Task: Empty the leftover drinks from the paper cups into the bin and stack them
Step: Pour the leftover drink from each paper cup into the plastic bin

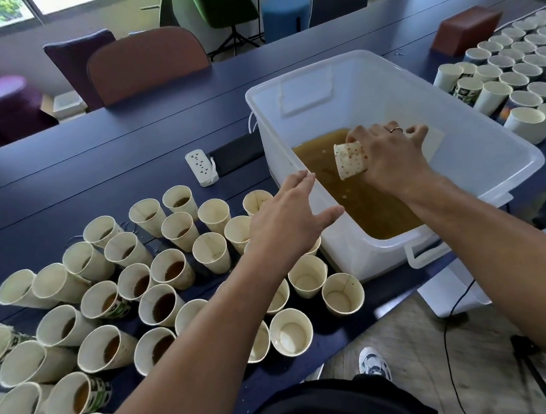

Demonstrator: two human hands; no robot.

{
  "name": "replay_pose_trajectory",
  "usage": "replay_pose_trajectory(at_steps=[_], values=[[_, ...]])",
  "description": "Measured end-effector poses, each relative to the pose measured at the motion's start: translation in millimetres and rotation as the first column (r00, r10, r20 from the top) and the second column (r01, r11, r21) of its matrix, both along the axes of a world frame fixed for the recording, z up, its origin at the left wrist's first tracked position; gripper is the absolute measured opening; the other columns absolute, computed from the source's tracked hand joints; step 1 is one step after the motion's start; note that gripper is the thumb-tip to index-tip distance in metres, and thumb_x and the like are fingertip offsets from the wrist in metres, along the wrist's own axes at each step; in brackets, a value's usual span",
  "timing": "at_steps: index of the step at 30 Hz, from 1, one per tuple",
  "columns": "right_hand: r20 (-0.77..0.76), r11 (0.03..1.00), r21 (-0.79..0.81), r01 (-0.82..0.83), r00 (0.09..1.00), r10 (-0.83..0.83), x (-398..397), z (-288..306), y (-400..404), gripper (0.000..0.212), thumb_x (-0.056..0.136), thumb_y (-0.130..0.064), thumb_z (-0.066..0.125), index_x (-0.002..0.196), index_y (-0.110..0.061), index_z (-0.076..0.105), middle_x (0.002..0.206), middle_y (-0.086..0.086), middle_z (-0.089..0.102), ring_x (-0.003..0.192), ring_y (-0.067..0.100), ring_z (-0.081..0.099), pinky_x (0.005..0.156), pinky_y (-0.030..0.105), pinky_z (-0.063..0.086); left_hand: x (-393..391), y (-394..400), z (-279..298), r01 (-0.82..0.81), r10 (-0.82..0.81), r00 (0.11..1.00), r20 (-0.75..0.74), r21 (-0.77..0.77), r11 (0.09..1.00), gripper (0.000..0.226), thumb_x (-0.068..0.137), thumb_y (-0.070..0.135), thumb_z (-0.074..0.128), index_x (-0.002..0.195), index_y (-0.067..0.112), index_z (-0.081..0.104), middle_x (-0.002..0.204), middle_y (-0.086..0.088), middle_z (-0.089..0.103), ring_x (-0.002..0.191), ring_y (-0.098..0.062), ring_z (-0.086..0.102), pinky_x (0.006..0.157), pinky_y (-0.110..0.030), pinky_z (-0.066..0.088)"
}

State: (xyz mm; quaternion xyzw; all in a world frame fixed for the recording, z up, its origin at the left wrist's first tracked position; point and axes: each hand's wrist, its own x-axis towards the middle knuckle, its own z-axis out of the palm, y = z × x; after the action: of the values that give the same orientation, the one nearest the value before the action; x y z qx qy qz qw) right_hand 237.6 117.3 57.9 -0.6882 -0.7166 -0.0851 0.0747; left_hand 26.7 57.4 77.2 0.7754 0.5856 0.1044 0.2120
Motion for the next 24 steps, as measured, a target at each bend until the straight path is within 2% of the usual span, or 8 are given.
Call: replay_pose_trajectory(at_steps=[3, 5, 11, 13, 15, 18, 21, 24], values=[[0.079, 0.984, -0.172, 0.054, 0.996, -0.041, -1, -1, -1, 0.054, 0.081, -0.027, 0.075, 0.125, -0.029, 0.045, 0.112, 0.006, 0.06, 0.11, 0.028, 0.053, 0.095, 0.05, 0.03, 0, 0, -2, 0.005, -0.005, 1.0, 0.003, 0.005, 1.0, 0.08, 0.092, 0.067, 0.056, 0.159, 0.034, 0.027, 0.164, 0.02, 0.022, 0.142, -0.017, 0.043, 0.094, -0.042, 0.051], [0.05, 0.988, -0.142, 0.059, 0.997, -0.052, 1, -1, -1, 0.053, 0.081, -0.028, 0.075, 0.124, -0.03, 0.044, 0.111, 0.007, 0.062, 0.107, 0.029, 0.055, 0.094, 0.049, 0.03, 0, 1, -4, 0.009, -0.009, 0.999, 0.031, 0.008, 1.0, 0.08, 0.092, 0.067, 0.057, 0.159, 0.033, 0.029, 0.164, 0.02, 0.023, 0.142, -0.016, 0.043, 0.094, -0.041, 0.051], [-0.349, 0.998, -0.039, 0.042, 0.936, -0.053, -14, 19, -3, 0.059, 0.084, -0.042, 0.074, 0.129, -0.03, 0.038, 0.122, 0.009, 0.063, 0.115, 0.034, 0.055, 0.097, 0.05, 0.026, -16, 9, 0, 0.034, -0.023, 0.976, 0.217, -0.049, 0.998, 0.067, 0.087, 0.062, 0.065, 0.143, 0.029, 0.052, 0.152, 0.013, 0.045, 0.133, -0.015, 0.049, 0.101, -0.039, 0.046], [-0.463, 1.0, 0.001, 0.004, 0.886, -0.003, -27, 35, -11, 0.064, 0.084, -0.04, 0.076, 0.134, -0.027, 0.038, 0.133, 0.008, 0.059, 0.122, 0.033, 0.052, 0.101, 0.049, 0.025, -32, 11, 7, -0.012, 0.056, 0.922, 0.382, -0.116, 0.993, 0.046, 0.088, 0.058, 0.068, 0.123, 0.028, 0.066, 0.127, 0.009, 0.064, 0.116, -0.017, 0.061, 0.091, -0.036, 0.05], [-0.566, 0.997, 0.053, -0.05, 0.821, 0.071, -43, 52, -22, 0.069, 0.083, -0.037, 0.079, 0.137, -0.026, 0.038, 0.139, 0.005, 0.055, 0.127, 0.03, 0.049, 0.107, 0.048, 0.023, -49, 8, 21, -0.074, 0.131, 0.846, 0.516, -0.129, 0.989, 0.031, 0.093, 0.05, 0.066, 0.107, 0.022, 0.07, 0.101, 0.007, 0.071, 0.091, -0.017, 0.07, 0.075, -0.032, 0.054], [-0.626, 0.98, 0.151, -0.131, 0.755, 0.197, -73, 65, -34, 0.074, 0.079, -0.04, 0.082, 0.138, -0.027, 0.039, 0.14, 0.002, 0.052, 0.129, 0.024, 0.048, 0.113, 0.054, 0.03, -76, -2, 49, -0.167, 0.215, 0.742, 0.635, -0.136, 0.977, 0.031, 0.101, 0.042, 0.057, 0.103, 0.013, 0.07, 0.094, 0.001, 0.074, 0.068, -0.017, 0.072, 0.06, -0.024, 0.052], [-0.623, 0.95, 0.234, -0.205, 0.719, 0.309, -107, 65, -47, 0.075, 0.072, -0.046, 0.082, 0.133, -0.028, 0.042, 0.131, 0.001, 0.051, 0.121, 0.018, 0.046, 0.101, 0.055, 0.044, -99, -17, 65, -0.274, 0.279, 0.668, 0.69, -0.121, 0.954, 0.027, 0.101, 0.041, 0.058, 0.102, 0.017, 0.069, 0.091, 0.003, 0.076, 0.068, -0.018, 0.073, 0.058, -0.021, 0.053], [-0.639, 0.929, 0.245, -0.277, 0.675, 0.37, -141, 56, -59, 0.074, 0.069, -0.044, 0.081, 0.131, -0.021, 0.045, 0.125, 0.002, 0.05, 0.112, 0.011, 0.04, 0.094, 0.05, 0.046, -121, -32, 61, -0.381, 0.337, 0.61, 0.717, -0.107, 0.918, 0.018, 0.097, 0.034, 0.067, 0.097, 0.016, 0.07, 0.083, 0.002, 0.076, 0.063, -0.011, 0.07, 0.054, -0.017, 0.05]])
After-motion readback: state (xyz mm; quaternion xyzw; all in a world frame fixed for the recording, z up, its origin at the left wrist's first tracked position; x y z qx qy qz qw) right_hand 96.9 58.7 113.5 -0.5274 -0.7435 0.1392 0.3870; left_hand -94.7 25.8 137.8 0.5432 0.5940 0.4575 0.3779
